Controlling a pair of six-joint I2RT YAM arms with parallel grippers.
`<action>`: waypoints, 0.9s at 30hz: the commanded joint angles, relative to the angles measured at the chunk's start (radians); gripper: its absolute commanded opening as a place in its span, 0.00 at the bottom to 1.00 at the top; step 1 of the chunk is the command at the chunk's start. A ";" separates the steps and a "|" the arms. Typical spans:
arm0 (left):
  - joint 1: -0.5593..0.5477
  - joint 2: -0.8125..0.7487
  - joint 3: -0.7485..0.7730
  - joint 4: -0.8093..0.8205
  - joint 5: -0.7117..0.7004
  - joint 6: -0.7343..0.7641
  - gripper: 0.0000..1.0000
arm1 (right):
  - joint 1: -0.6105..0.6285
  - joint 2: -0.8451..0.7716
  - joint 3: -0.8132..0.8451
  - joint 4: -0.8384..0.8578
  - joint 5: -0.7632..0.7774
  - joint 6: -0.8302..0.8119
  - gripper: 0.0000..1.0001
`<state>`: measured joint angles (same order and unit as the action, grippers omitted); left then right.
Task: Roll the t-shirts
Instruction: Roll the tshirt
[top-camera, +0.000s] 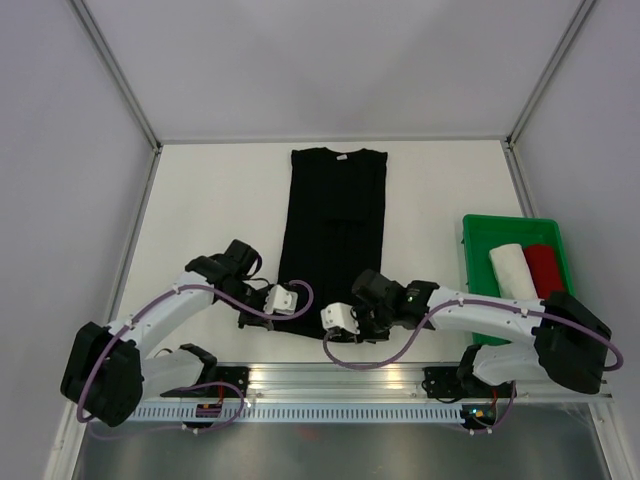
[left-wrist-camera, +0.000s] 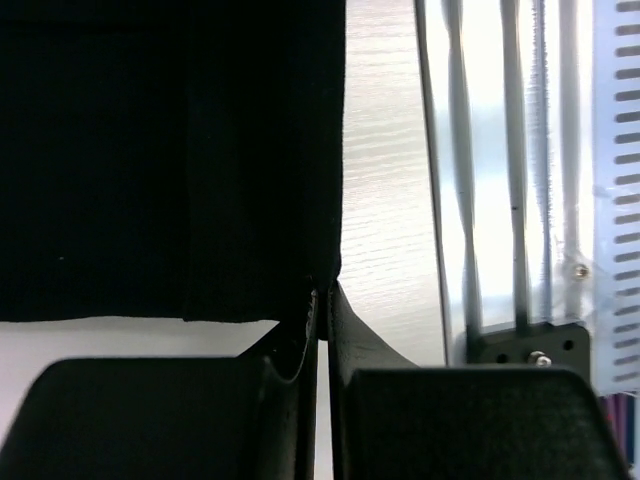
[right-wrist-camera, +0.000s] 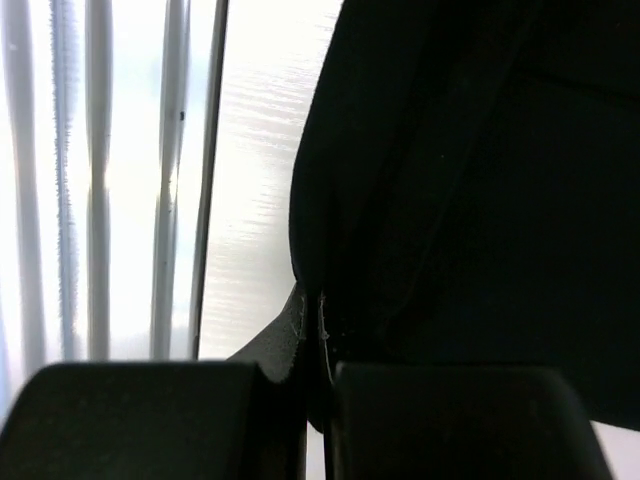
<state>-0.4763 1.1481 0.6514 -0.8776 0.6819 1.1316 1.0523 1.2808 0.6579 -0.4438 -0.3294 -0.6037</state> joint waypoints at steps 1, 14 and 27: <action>0.018 0.039 0.028 -0.103 0.110 0.020 0.02 | -0.081 0.076 0.087 -0.148 -0.186 -0.067 0.00; 0.154 0.223 0.139 0.046 0.111 -0.059 0.02 | -0.313 0.242 0.174 -0.107 -0.275 0.105 0.07; 0.154 0.295 0.125 0.114 0.051 -0.069 0.02 | -0.451 0.233 0.190 -0.030 -0.221 0.274 0.44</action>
<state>-0.3283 1.4422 0.7769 -0.7940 0.7422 1.0687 0.6422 1.5597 0.8219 -0.5076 -0.5594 -0.3923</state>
